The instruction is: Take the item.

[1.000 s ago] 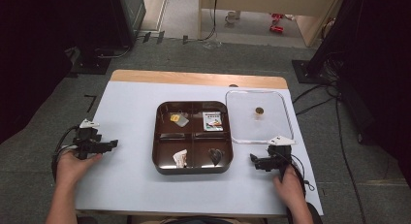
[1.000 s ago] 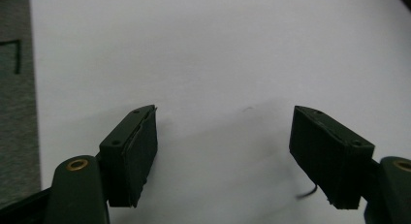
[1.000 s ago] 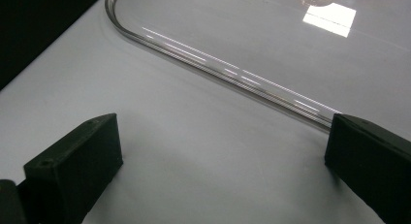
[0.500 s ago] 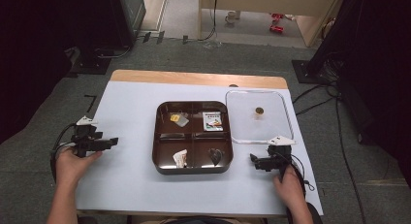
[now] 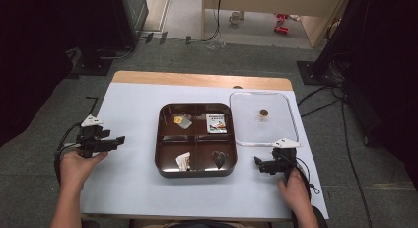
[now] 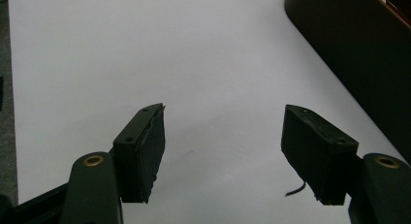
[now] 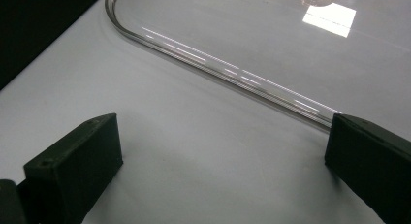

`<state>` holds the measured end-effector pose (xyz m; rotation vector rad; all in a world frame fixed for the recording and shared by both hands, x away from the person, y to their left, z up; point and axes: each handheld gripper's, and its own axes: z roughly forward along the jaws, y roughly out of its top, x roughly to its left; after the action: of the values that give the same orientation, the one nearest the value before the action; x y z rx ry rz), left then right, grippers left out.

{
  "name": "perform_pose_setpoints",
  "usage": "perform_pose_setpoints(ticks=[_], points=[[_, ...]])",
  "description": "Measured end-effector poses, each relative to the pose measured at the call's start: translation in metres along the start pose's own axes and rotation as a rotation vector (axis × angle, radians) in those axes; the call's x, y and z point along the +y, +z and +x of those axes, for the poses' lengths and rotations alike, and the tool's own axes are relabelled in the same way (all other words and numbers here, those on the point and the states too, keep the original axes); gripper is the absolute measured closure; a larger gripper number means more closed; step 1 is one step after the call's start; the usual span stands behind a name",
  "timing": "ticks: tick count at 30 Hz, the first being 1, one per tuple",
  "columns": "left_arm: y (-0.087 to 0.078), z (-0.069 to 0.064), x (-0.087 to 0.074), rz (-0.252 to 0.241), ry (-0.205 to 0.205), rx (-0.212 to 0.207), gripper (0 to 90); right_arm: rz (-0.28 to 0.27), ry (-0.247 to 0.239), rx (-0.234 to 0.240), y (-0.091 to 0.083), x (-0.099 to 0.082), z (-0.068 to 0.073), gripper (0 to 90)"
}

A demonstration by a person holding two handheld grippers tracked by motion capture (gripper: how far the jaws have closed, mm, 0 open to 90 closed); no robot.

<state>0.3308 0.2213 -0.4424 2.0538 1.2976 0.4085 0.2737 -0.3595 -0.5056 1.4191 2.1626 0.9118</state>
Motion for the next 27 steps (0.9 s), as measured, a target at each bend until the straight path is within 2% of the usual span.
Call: perform_pose_setpoints(ticks=[4,5,9,14,19,27], points=[[-0.001,-0.006,0.004,0.001,0.018,-0.008,32.9,0.001,0.001,0.001,0.0,0.0,0.0,0.0],[-0.002,-0.01,0.006,0.002,0.034,-0.012,34.3,0.001,0.002,0.001,0.0,0.0,0.0,0.0],[-0.003,-0.015,0.011,-0.004,0.037,-0.013,35.2,0.001,0.001,0.001,0.0,0.0,0.0,0.0],[-0.003,-0.027,0.016,-0.014,0.077,-0.024,37.2,0.002,0.0,0.001,0.0,0.0,0.0,0.0],[-0.003,-0.038,0.019,-0.025,0.097,-0.08,37.4,0.001,0.0,0.001,0.0,0.0,0.0,0.0],[-0.001,-0.056,0.025,-0.032,0.152,-0.111,39.0,0.001,0.0,0.001,0.0,0.0,0.0,0.0]])
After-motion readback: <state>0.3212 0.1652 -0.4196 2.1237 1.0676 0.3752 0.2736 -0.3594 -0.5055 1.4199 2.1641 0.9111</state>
